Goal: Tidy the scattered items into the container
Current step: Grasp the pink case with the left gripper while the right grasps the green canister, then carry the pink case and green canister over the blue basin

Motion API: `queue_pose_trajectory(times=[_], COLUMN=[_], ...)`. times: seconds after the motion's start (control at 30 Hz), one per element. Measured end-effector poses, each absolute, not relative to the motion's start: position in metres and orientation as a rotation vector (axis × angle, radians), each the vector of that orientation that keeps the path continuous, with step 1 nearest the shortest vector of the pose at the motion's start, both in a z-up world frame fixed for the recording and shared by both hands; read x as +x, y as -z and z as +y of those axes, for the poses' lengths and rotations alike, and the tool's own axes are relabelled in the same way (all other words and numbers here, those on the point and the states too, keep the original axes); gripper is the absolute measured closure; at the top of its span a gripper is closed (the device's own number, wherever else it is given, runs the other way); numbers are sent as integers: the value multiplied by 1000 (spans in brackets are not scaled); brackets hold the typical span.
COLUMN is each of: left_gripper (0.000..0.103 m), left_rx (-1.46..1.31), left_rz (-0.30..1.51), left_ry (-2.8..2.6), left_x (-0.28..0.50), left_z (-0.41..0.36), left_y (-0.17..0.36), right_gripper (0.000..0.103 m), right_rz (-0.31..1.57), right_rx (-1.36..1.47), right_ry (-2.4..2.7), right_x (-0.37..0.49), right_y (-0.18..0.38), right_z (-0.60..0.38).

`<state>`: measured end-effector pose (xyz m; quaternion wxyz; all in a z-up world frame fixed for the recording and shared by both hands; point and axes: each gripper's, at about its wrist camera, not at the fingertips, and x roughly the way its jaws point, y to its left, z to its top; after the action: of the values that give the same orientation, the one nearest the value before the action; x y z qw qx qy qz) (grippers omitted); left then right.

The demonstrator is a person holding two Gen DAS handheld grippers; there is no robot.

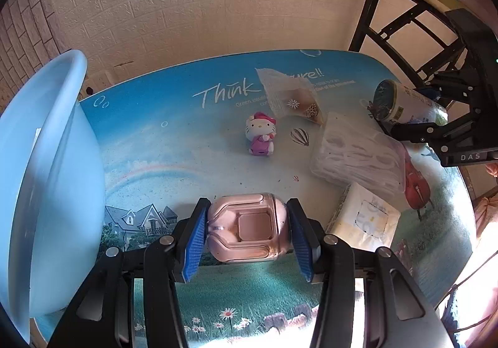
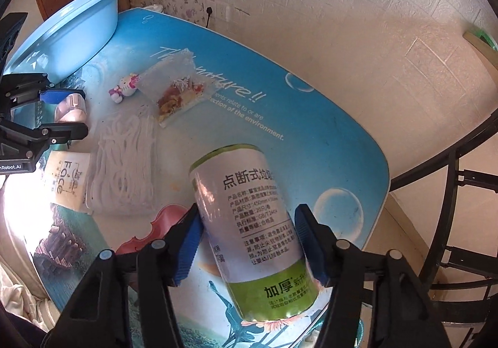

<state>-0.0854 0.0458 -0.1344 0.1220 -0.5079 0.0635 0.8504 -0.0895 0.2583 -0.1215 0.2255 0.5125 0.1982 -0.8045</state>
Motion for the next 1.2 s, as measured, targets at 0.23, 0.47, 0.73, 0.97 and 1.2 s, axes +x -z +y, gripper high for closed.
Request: queue_pose_trajectory(times=[0.23,0.47,0.73,0.97,1.2], left_gripper=[56,56,56,56,56], left_rx=[-1480,-1467,-1390,-1331,-1296], left_rz=[189,200,214,162,130], left_ry=[-2472,-2473,-2500,-2517,-2570], left_x=[-82,-82,-84,-85,-82], left_z=[44,43,42,35,13], left_y=[133,127,87,48,25], right_gripper=[48,53,53,53,53], right_rz=[475,333,273,88,90], right_rx=[1443,1479,1483,1484,1444], right_ry=[2265,2353,2415,2441,2454], right_x=[-81,-66,-49,-47,-45], right_y=[119,112,85,51,31], right_z=[261,266,257,257,234])
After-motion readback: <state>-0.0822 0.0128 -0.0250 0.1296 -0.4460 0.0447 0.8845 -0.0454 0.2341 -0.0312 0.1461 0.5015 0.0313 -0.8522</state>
